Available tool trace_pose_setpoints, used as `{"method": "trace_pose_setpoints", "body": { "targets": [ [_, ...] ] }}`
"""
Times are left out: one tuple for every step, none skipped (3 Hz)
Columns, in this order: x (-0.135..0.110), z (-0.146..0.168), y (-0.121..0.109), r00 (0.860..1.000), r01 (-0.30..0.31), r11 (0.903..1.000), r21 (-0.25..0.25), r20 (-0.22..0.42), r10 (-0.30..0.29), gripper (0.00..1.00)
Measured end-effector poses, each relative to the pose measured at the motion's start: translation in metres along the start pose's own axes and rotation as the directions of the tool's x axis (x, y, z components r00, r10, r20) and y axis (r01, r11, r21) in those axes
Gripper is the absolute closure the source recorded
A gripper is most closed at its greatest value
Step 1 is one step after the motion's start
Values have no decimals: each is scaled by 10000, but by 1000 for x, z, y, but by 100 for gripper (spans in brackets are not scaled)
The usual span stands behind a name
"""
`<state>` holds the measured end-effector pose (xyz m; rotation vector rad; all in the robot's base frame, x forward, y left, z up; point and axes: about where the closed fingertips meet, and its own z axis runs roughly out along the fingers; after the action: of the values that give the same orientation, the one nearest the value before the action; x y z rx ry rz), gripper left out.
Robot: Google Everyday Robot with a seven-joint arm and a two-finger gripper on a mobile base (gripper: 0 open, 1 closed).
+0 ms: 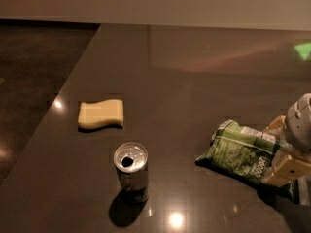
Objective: Move green jalapeno chip bag near redbull can
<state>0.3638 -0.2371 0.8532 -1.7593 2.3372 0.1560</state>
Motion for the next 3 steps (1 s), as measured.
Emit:
{"method": "trace_pose_setpoints", "body": {
  "targets": [
    [-13,-5,7,9997,189,9997,-131,160,-187,67],
    [-34,-13,18,9972,618,9978,-228,431,-607,90],
    [-58,-21,31,9908,1195,9923,-324,674,-1171,100]
  ]
}}
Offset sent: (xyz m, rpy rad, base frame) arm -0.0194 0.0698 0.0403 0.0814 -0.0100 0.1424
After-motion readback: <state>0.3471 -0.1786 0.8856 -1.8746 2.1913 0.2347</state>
